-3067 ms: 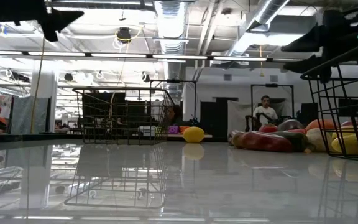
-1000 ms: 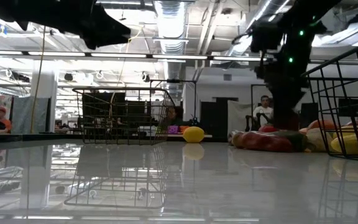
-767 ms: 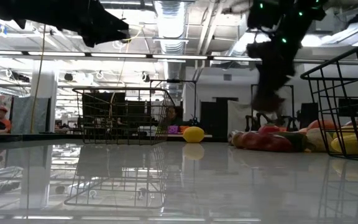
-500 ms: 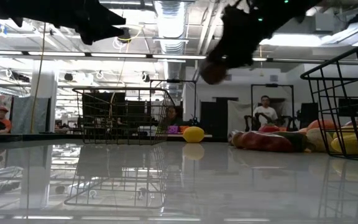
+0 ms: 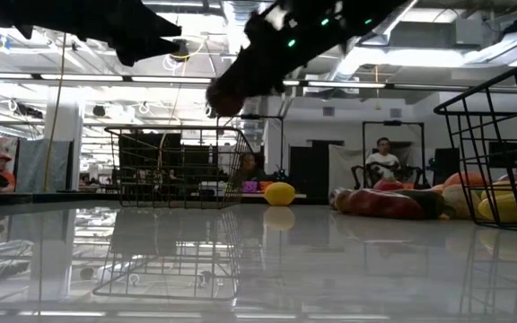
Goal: Sort produce into baskets
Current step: Put the apple into the left wire basket, then put the top left lemon into the left wire basket
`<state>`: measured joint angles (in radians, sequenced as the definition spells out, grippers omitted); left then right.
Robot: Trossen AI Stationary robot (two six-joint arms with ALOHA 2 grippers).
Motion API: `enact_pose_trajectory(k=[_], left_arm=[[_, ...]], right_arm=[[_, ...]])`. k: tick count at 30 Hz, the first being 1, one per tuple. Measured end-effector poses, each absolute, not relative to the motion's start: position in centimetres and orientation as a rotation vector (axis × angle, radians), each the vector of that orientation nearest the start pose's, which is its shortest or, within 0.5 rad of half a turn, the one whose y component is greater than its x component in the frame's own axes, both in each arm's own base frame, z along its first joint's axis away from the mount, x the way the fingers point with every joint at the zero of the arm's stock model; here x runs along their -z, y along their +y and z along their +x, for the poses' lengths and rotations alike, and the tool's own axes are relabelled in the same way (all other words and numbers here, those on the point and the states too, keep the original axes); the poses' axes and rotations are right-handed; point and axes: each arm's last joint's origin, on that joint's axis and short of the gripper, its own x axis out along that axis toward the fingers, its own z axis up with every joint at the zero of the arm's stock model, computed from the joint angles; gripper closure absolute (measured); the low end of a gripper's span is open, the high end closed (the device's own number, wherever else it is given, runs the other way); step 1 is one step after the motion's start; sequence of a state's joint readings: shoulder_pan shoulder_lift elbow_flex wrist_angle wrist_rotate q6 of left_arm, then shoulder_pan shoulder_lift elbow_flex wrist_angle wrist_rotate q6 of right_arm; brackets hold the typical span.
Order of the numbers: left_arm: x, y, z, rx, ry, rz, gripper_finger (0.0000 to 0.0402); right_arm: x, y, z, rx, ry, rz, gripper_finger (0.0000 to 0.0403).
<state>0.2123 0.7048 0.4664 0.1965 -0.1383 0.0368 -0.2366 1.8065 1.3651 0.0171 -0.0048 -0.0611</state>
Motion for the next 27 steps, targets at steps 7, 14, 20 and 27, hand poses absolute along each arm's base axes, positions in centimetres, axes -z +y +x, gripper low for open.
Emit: enact_pose_trajectory(k=[7,14,20,27], left_arm=[[-27.0,3.9,16.3,-0.349,0.056,0.031,0.0123],[-27.0,3.9,16.3,-0.348,0.056,0.031,0.0123],[-26.8,3.9,16.3,-0.348,0.077,0.030,0.0123],[-26.8,3.9,16.3,-0.347,0.083,0.032,0.0123]], right_arm=[[-26.8,-12.5,41.9,0.172,0.502,0.049,0.0008],[-28.1,-15.3,39.5,0.283,0.564,0.028,0.0019],[-25.4,-19.5,37.6,0.425,0.653,0.122,0.0019],[-22.1,-20.6,35.6,0.469,0.737,0.181,0.0019]])
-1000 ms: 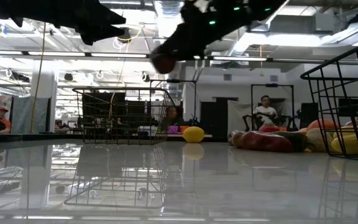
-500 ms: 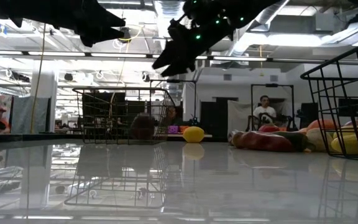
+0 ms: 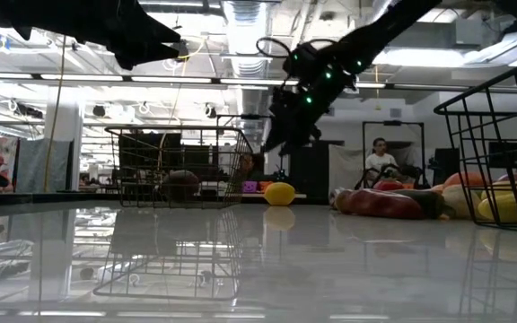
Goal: Sort produce into baskets
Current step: Put the top left lemon into the left wire basket
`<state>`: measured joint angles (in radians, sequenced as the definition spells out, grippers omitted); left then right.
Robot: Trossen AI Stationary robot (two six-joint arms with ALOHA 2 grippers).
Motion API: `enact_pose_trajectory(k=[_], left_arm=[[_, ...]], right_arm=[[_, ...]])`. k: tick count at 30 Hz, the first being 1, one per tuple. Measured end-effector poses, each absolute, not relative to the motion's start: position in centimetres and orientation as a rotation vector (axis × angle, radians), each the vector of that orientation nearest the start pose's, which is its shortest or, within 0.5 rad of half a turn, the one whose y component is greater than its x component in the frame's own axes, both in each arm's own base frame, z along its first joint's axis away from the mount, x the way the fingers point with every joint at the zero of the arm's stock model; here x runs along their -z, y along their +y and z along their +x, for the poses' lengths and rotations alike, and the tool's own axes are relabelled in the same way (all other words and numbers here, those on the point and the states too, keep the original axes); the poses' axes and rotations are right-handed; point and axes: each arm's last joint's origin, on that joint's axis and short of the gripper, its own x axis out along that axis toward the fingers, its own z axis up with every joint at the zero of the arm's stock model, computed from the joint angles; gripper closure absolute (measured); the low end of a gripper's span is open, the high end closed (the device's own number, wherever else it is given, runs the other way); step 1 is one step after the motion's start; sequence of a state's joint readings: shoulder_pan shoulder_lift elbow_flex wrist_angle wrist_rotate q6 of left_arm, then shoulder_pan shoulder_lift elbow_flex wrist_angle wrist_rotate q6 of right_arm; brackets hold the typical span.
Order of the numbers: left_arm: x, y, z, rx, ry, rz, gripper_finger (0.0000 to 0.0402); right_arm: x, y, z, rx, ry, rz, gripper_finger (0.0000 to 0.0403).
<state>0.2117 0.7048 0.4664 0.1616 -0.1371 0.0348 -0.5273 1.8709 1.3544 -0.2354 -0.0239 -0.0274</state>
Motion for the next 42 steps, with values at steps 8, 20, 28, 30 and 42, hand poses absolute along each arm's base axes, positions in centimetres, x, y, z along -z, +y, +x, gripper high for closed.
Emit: enact_pose_trajectory(k=[8,20,28,30,42], left_arm=[[-26.8,3.9,16.3,-0.348,0.077,0.035,0.0123],[-26.9,3.9,16.3,-0.350,0.065,0.039,0.0123],[-27.0,4.0,16.3,-0.352,0.067,0.054,0.0123],[-26.9,4.0,16.3,-0.352,0.068,0.054,0.0123],[-26.9,4.0,16.3,-0.352,0.074,0.056,0.0123]], right_arm=[[-19.8,-20.8,34.9,0.474,0.696,0.147,0.0019],[-15.5,-21.1,35.7,0.518,0.764,0.103,0.0038],[-14.4,-21.8,36.6,0.546,0.840,0.054,0.0056],[-14.1,-21.9,36.6,0.543,0.859,0.058,0.0066],[-14.9,-20.5,36.2,0.517,0.936,0.080,0.0146]])
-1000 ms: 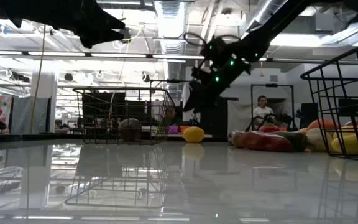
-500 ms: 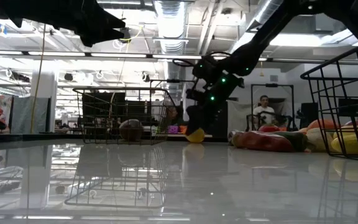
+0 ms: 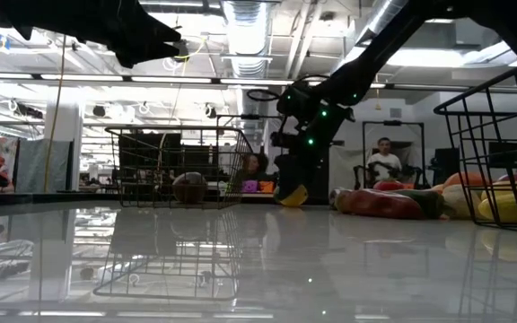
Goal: Sort produce into baskets
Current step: Put the top left lemon into the left wire basket, then put the top green citrus into the wire basket
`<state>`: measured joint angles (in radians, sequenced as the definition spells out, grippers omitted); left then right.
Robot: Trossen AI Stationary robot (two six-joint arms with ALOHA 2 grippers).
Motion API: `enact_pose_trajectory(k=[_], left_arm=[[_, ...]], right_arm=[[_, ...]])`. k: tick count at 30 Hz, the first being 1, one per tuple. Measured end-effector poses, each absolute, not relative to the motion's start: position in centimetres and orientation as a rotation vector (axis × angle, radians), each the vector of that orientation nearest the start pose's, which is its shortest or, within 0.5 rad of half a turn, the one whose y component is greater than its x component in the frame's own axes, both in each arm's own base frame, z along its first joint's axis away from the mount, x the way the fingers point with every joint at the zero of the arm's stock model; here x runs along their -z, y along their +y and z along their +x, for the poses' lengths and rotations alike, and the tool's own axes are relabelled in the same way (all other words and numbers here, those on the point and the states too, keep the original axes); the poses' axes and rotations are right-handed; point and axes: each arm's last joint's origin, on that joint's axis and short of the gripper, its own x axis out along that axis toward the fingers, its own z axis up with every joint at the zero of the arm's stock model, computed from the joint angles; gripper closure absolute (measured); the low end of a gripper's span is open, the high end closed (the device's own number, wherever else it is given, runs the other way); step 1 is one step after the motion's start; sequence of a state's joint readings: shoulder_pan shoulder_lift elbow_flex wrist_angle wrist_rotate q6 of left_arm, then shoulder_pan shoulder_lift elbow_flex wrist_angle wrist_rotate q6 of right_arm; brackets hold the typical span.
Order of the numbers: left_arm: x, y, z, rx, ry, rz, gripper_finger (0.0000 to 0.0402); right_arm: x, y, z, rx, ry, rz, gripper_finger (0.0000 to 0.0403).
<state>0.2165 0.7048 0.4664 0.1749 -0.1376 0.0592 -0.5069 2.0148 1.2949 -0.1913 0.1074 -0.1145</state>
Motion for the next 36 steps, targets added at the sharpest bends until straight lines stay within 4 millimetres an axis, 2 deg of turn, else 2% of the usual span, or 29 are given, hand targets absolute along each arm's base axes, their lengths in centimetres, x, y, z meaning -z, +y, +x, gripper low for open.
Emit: enact_pose_trajectory(k=[3,9,15,19,22,26,28,36], left_arm=[[-26.9,4.0,16.3,-0.355,0.071,0.056,0.0123],[-26.9,4.0,16.3,-0.357,0.068,0.053,0.0123],[-27.1,4.0,16.3,-0.357,0.051,0.047,0.0123],[-27.2,4.0,16.3,-0.358,0.044,0.046,0.0123],[-27.2,4.0,16.3,-0.357,0.044,0.043,0.0123],[-27.1,4.0,16.3,-0.357,0.047,0.044,0.0123],[-27.1,4.0,16.3,-0.358,0.047,0.044,0.0123],[-27.1,4.0,16.3,-0.357,0.052,0.046,0.0123]], right_arm=[[-16.1,-19.4,36.4,0.501,0.928,0.079,0.0149],[-20.3,-16.6,36.8,0.474,0.814,0.047,0.0150],[-25.5,-14.5,37.9,0.504,0.506,-0.035,0.0143],[-27.4,-13.9,39.1,0.455,0.268,-0.052,0.0140],[-27.2,-13.3,40.5,0.366,0.175,-0.043,0.0139],[-25.2,-13.0,42.2,0.258,0.268,-0.022,0.0132],[-25.1,-13.3,42.7,0.249,0.303,-0.023,0.0121],[-25.8,-15.4,42.5,0.256,0.429,0.025,0.0042]])
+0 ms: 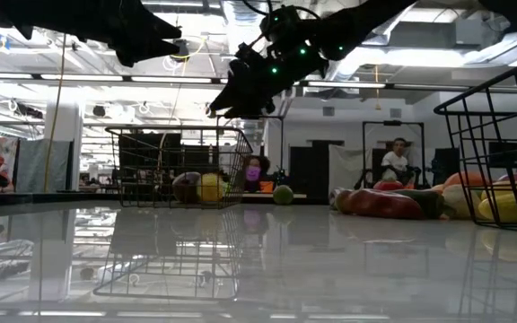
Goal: Sort produce into baskets
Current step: Put the top green citrus into the wire basket
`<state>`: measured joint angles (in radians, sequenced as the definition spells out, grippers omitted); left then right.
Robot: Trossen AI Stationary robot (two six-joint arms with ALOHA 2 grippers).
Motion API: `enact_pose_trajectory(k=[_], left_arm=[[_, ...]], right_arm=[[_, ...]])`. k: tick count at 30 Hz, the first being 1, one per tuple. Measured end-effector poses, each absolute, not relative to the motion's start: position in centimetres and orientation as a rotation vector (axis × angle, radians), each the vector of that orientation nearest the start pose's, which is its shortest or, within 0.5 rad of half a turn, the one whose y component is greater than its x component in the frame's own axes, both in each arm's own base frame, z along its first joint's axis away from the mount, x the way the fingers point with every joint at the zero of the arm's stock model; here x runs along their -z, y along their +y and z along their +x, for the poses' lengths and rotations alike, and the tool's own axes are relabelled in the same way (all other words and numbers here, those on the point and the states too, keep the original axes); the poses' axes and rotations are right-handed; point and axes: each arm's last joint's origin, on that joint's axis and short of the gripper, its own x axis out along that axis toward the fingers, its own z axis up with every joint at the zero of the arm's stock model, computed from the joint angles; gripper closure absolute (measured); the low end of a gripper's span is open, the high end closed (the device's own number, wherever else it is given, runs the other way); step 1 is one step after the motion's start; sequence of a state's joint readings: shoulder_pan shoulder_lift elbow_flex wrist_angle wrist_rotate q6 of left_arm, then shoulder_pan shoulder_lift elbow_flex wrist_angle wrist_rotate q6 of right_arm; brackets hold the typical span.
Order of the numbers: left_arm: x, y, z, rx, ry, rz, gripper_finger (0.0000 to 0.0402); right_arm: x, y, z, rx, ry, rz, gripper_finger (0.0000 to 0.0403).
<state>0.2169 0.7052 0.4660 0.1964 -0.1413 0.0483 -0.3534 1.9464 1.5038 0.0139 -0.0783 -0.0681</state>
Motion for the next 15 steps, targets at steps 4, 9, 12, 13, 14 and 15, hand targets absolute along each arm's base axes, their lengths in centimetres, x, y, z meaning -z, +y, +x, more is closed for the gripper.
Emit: enact_pose_trajectory(k=[4,9,12,13,14,15], left_arm=[[-27.0,4.0,16.3,-0.357,0.058,0.046,0.0123],[-26.8,4.0,16.3,-0.352,0.078,0.045,0.0123],[-26.8,4.0,16.3,-0.352,0.085,0.045,0.0123],[-26.8,4.0,16.3,-0.352,0.085,0.045,0.0123],[-26.8,4.0,16.3,-0.352,0.085,0.045,0.0123],[-26.7,4.0,16.3,-0.352,0.086,0.045,0.0123]], right_arm=[[-25.9,-17.3,41.5,0.410,0.489,0.042,0.0025],[-24.2,-21.0,39.6,0.584,0.581,0.140,0.0034],[-23.5,-22.2,38.8,0.627,0.596,0.189,0.0042],[-23.3,-22.4,38.7,0.642,0.583,0.195,0.0045],[-23.2,-22.6,38.5,0.656,0.573,0.198,0.0047],[-23.1,-22.8,38.4,0.669,0.568,0.203,0.0050]])
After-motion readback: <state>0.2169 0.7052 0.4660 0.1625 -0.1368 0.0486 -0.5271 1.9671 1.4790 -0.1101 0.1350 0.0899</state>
